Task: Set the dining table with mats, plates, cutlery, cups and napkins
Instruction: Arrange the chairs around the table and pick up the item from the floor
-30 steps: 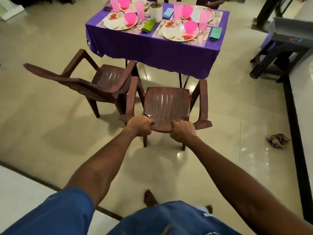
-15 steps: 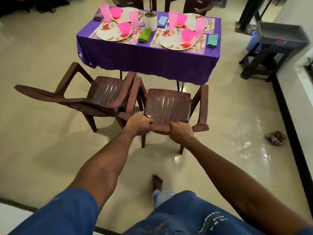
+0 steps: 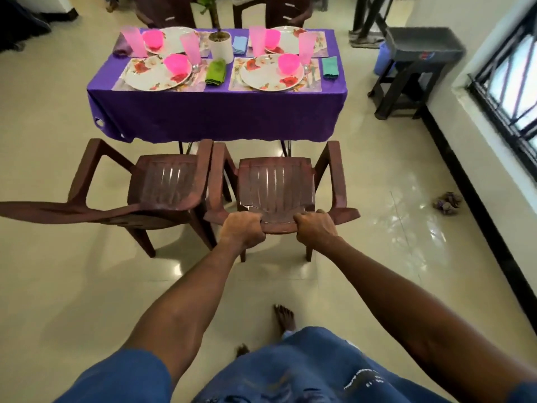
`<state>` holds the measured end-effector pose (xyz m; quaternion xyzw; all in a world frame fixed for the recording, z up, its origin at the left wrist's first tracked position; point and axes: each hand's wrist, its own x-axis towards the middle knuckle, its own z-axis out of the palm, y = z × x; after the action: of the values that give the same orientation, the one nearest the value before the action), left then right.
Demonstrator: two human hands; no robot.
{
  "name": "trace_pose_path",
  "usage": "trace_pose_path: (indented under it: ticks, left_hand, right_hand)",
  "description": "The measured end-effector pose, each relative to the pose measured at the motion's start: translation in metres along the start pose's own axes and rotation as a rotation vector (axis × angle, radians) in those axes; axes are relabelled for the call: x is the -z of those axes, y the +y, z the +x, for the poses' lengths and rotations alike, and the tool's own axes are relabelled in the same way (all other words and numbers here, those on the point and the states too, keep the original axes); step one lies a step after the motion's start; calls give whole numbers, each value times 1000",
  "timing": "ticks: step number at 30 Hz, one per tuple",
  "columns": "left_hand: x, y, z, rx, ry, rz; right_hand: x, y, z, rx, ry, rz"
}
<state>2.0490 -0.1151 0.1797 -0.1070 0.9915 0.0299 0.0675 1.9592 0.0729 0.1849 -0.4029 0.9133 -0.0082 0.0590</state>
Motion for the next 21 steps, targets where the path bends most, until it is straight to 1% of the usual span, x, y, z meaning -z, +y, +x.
trace_pose_path:
  ticks: [3, 5, 7, 15, 21]
  left_hand:
    - [0, -1, -5, -55, 54, 16]
    - [-3, -2, -7, -91, 115, 47]
    - [-7, -1, -8, -111, 158, 63]
    - [-1, -5, 7, -165, 139, 58]
    - [6, -9, 36, -141, 132, 77]
  right_hand:
    - [-3, -9, -6, -92, 35, -64]
    - [-3, -14, -9, -158, 21, -84]
    - [-1, -17, -9, -177, 25, -99]
    - [4, -10, -1, -168, 22, -89]
    - [8, 1, 28, -165, 7, -60]
